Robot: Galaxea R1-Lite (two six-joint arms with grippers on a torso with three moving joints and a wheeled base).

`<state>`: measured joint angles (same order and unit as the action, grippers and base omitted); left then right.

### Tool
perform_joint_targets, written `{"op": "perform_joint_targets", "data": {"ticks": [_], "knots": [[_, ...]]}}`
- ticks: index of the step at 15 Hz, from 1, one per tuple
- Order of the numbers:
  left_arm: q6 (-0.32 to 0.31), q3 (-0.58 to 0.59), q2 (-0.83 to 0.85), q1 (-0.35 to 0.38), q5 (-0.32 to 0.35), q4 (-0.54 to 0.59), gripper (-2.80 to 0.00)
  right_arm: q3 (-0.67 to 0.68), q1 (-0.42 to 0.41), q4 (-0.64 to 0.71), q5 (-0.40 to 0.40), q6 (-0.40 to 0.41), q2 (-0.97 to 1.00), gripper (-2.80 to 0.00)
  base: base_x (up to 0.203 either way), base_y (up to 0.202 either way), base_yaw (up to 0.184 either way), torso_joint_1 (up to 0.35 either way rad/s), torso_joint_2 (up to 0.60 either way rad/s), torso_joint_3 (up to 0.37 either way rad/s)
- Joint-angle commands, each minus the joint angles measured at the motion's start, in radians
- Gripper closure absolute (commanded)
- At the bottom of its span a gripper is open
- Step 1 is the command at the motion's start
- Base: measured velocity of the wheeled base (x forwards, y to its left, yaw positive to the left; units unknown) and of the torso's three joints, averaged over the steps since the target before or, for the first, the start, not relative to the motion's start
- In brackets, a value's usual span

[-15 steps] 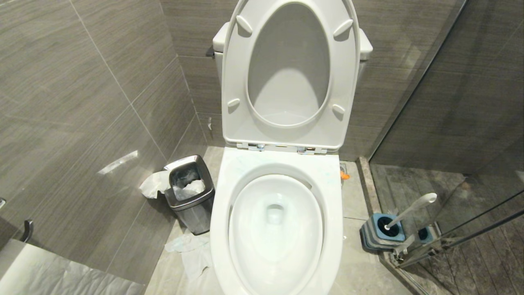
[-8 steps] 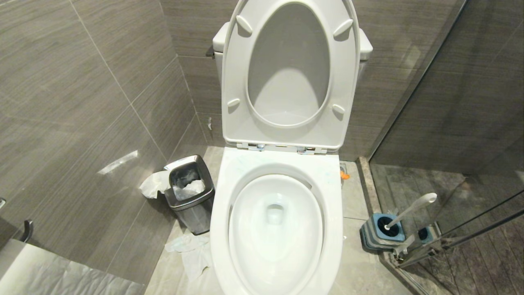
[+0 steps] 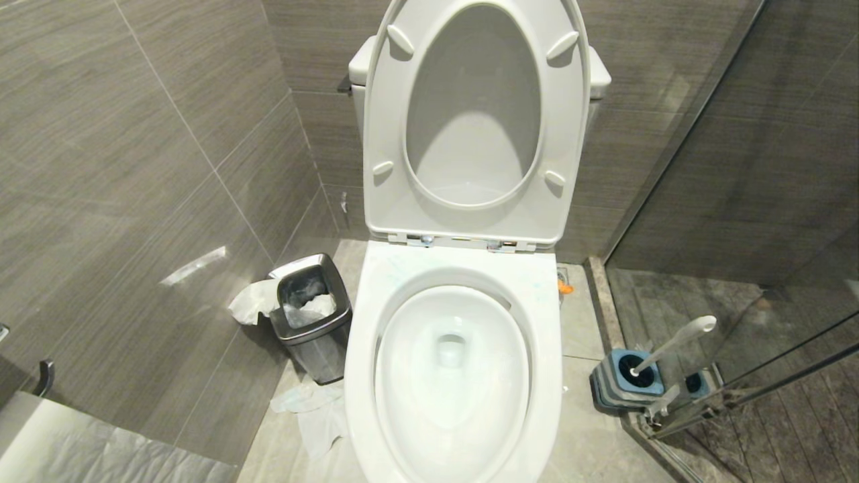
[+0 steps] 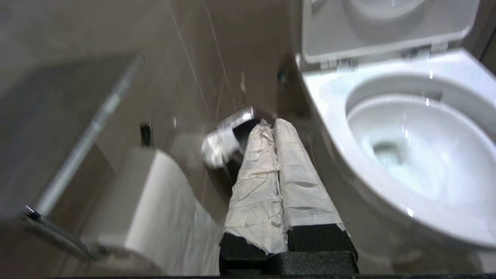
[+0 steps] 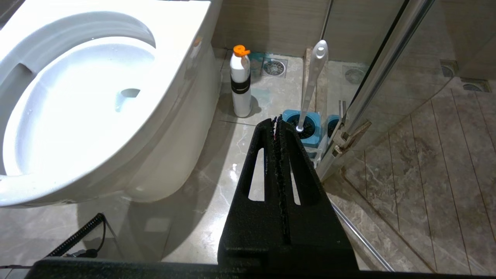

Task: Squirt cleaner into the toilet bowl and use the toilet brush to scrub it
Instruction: Pour in the cleaning agent

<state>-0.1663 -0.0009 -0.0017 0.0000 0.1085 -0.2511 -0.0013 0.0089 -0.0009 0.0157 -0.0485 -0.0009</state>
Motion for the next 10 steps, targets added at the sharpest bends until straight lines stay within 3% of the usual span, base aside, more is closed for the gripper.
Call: {"op": "perform_joint_targets", "data": {"ticks": [1,5,10], "knots": [[-0.009,0.004,0.002,0.000,-0.005,0.110,0.00,0.000,0.000,-0.001,0.000,-0.001,0.001,0.00,0.000,0.000,0.000,0.000,0.00,0.000],[0.028,0.004,0.002,0.000,-0.081,0.268,0.00,0.000,0.000,-0.001,0.000,-0.001,0.001,0.00,0.000,0.000,0.000,0.000,0.00,0.000],[0.035,0.001,0.002,0.000,-0.084,0.271,0.00,0.000,0.000,-0.001,0.000,-0.001,0.001,0.00,0.000,0.000,0.000,0.000,0.00,0.000]]}}
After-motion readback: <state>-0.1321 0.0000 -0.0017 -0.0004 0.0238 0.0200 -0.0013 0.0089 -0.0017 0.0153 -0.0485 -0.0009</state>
